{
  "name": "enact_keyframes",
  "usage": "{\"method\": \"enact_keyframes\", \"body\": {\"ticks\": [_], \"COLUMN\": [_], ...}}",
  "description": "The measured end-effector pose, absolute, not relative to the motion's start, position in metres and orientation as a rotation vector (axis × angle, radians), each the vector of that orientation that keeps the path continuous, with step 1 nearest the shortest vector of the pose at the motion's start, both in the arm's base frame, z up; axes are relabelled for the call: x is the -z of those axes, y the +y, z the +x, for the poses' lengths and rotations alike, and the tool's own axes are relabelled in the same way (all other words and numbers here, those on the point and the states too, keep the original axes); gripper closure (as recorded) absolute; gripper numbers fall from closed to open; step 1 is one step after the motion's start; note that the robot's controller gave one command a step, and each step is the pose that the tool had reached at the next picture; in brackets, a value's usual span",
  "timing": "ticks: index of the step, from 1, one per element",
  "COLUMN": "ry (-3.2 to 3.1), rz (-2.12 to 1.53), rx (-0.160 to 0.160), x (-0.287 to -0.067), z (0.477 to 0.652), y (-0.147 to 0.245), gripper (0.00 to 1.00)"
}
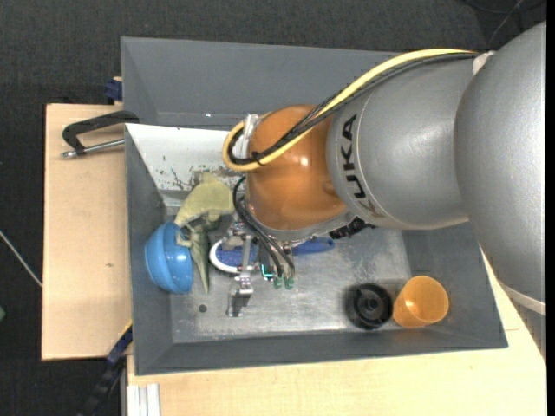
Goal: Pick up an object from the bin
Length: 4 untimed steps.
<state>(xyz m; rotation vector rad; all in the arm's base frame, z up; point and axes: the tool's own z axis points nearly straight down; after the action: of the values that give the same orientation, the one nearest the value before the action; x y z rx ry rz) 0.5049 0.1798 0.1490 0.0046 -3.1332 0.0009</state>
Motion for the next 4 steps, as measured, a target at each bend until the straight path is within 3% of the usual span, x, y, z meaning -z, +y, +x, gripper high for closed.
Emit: {"method": "enact_keyframes", "body": {"ticks": [1,2,3,4], "ry": [-3.173,-3.107,-3.104,-3.098], "rz": [0.101,0.561,0.576,0.575], "rx": [0.012,0.005,0.009,0.005], "x": [-0.090,-0.074,-0.074,-0.076], "z": [0.558,0.577,0.585,0.587], "y": [0.132,0.060,0.032,0.035], "gripper": [0.00,0.00,0.00,0.00]}}
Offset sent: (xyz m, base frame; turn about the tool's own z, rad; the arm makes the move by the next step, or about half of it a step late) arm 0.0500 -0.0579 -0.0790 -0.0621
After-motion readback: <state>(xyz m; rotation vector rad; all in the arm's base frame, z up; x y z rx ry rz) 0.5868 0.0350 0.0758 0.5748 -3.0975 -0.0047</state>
